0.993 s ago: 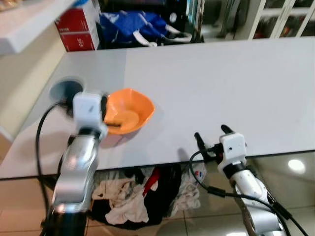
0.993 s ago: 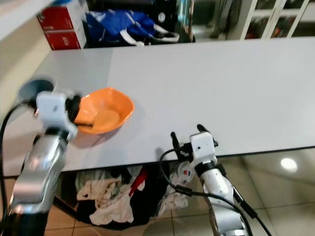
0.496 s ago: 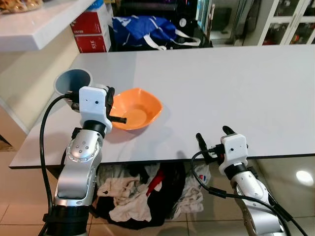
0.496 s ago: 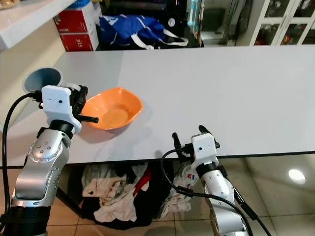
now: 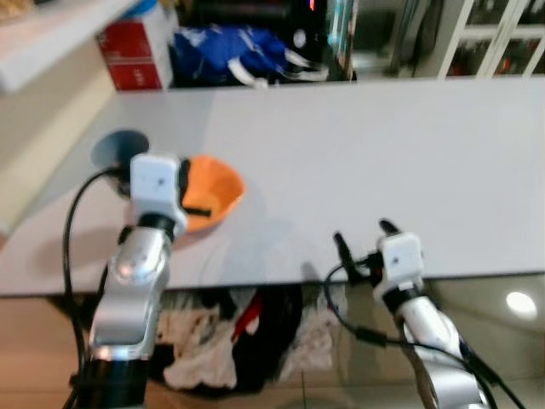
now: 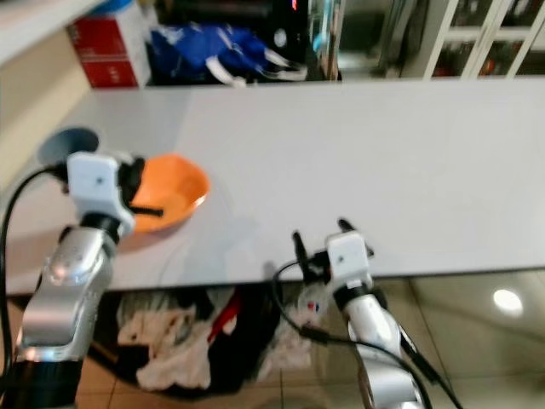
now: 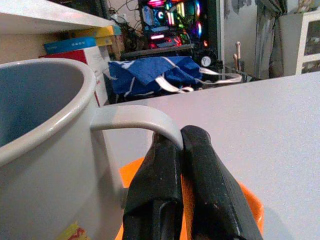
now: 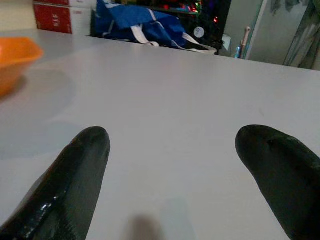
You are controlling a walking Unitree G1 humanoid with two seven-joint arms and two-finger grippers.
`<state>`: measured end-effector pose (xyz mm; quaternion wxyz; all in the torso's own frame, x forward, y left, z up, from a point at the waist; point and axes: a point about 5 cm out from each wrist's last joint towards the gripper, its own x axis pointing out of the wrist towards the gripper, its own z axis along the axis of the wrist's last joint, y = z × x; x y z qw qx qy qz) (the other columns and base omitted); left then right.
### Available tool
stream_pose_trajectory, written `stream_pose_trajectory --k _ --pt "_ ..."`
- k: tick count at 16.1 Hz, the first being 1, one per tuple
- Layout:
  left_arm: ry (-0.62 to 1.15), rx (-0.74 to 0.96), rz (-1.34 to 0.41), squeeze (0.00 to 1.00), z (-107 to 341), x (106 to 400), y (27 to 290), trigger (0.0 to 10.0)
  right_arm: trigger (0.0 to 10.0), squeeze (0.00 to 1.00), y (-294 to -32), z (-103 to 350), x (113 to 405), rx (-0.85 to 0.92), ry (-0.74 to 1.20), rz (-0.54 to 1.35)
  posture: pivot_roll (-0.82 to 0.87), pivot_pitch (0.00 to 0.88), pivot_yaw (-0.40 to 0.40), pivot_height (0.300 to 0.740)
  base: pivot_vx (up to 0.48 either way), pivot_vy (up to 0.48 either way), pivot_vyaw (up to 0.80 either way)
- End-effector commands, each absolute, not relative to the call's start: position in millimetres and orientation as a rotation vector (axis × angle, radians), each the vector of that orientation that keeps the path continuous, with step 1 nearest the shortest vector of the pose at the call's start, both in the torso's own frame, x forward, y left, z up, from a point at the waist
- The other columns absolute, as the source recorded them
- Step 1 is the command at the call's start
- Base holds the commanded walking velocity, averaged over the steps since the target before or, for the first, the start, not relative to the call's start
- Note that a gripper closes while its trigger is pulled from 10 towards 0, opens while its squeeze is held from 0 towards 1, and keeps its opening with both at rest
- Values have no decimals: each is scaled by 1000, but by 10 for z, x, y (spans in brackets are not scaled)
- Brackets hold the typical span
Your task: Setting the table
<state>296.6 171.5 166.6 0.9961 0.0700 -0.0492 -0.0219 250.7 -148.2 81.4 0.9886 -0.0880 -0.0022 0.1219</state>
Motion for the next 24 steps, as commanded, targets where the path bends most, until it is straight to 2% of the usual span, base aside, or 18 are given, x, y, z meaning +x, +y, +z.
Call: stream_pose_trajectory --k 1,8,12,13,16,18,20,24 --pt "-94 143 -53 0 1673 2987 1673 0 10000 0 -1563 834 2507 -196 -6 224 -113 0 71 736 341 -334 0" --pt "-134 178 -73 0 1754 3021 1642 0 10000 0 -1567 834 2511 -197 -3 224 -115 0 73 736 0 0 0" --pt "-145 195 -178 0 1911 3265 1516 0 10000 0 -1560 830 2503 -194 -3 225 -112 0 75 736 0 0 0" --pt "-173 209 -243 0 2110 3479 1459 0 10000 0 -1531 825 2487 -196 -6 232 -133 0 99 736 0 0 0" --pt "-179 218 -294 0 2112 3480 1388 0 10000 0 -1557 824 2481 -190 -9 199 -147 0 111 736 0 0 0" --pt "-187 221 -352 0 2119 3542 1218 0 10000 0 -1544 818 2477 -186 -7 197 -146 0 106 736 0 0 0" --pt "-133 198 -512 0 2074 3686 897 0 10000 0 -1517 821 2483 -191 -6 214 -155 0 108 736 0 0 0" --pt "-65 119 -577 0 1988 3771 748 0 10000 0 -1517 810 2453 -191 -2 204 -166 0 113 736 0 0 0"
